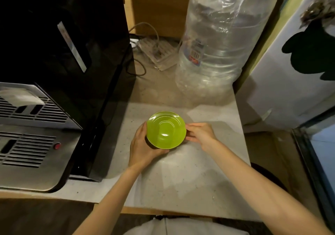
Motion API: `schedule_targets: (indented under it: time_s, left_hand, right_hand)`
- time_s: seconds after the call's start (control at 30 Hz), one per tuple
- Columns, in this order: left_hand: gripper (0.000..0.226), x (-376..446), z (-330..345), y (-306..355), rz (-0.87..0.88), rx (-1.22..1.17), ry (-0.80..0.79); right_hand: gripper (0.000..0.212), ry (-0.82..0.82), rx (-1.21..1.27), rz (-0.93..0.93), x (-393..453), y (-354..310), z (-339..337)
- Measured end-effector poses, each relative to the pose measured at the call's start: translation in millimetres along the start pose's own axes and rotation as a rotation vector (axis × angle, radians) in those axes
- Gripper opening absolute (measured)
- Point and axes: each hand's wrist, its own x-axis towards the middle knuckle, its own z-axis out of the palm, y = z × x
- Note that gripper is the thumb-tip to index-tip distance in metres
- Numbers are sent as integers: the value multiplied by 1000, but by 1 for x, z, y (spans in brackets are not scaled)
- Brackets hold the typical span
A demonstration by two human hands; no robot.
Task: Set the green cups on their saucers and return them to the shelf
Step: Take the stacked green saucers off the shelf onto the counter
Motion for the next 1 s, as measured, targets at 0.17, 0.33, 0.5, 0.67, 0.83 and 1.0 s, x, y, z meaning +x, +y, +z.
schedule_targets:
  time_s: [0.17, 0.33, 0.5, 0.67, 0.83, 1.0]
  left_hand:
    - [112, 2, -1, -5, -3, 40, -7]
    - [111, 3, -2, -7, 3, 42, -26]
    - [114, 4, -1, -7, -24, 99, -81]
    - [119, 9, -5, 0, -77, 202, -189]
    - [98, 29, -22, 21, -110, 312, -277]
    - [68, 55, -45, 77, -58, 108, -429]
  right_hand:
    - [25, -5, -36, 6, 6, 2, 4]
    - [26, 1, -75, 11, 13, 7, 5]
    - [27, 3, -154, 1, 18, 11, 3]
    - [30, -91, -322, -26, 15, 3, -1]
    - [50, -137, -471, -32, 8, -9, -5]
    - [48, -154, -556, -195, -15, -43, -19]
